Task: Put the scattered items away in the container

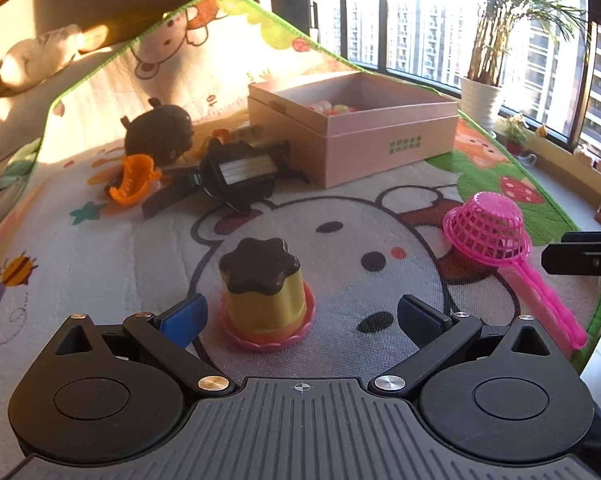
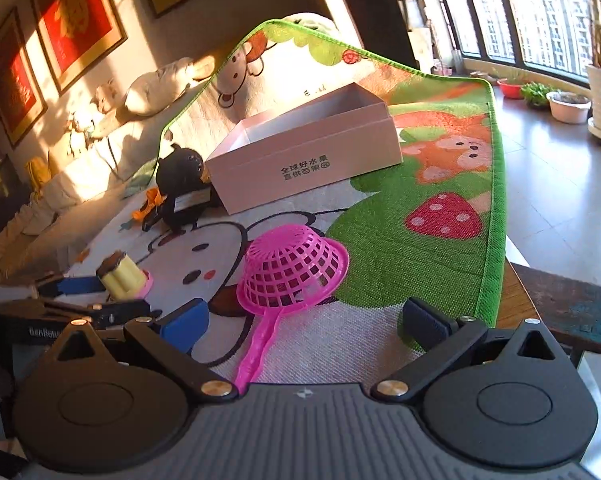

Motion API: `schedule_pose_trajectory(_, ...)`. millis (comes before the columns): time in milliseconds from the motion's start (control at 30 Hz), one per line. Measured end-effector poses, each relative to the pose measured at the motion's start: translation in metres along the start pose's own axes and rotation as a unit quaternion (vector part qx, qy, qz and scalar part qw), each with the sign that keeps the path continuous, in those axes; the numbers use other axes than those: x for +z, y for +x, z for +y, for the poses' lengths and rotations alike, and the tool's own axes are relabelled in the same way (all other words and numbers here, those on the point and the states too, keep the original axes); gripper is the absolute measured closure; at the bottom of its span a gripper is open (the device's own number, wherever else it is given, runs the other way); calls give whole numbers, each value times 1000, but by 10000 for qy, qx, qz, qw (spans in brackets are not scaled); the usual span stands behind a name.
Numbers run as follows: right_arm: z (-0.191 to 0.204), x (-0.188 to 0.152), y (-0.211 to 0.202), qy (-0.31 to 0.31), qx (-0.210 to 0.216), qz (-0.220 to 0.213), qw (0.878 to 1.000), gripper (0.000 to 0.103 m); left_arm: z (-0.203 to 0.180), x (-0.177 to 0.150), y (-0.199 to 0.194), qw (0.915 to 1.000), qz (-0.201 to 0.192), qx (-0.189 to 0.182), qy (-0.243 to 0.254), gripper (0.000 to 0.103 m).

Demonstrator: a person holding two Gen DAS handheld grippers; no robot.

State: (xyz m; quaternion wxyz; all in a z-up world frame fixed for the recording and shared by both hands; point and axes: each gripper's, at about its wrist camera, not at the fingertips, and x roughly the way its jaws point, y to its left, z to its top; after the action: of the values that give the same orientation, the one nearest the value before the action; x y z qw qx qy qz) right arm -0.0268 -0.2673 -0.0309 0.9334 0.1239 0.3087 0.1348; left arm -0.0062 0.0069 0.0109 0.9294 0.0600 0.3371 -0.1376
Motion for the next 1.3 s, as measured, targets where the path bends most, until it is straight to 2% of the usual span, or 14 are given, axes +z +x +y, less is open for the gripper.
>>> schedule_pose_trajectory(133,10,-4,2,-483,-157,65,9987,0,6,0,3,9997,-108,52,-195,3)
schedule_pose_trajectory(233,19,-8,5,-833,-333,90,9959,0,10,1,5,9997,-108,50,-210,29)
schedule_pose_trajectory(433,25,-12,6,-1067,-523,72,9929,0,14,0,7,9997,-104,28,-237,31)
schedule_pose_trajectory(533,27,-12,7,-1118,-557,75,9921,0,14,0,7,9997,-127,104,-197,42)
schedule_pose_trajectory(900,35,11,16,-1305,-464,76,9903,0,6,-5,-1,9999,-114,-50,-36,42)
schedule_pose_trajectory(1100,40,24,52,-1456,-750,525,9851,0,-1,-11,-12,9996,-158,-217,12,42)
schedule_pose_trajectory(1167,39,26,55,-1380,-650,594,9865,6,-2,-12,-15,9995,-188,-248,21,42)
schedule_pose_trajectory(1233,40,29,53,-1388,-675,571,9864,20,-3,-12,-19,9994,-229,-261,25,42)
schedule_pose_trajectory(1300,40,31,48,-1366,-667,531,9869,20,-4,-12,-22,9992,-279,-275,42,42)
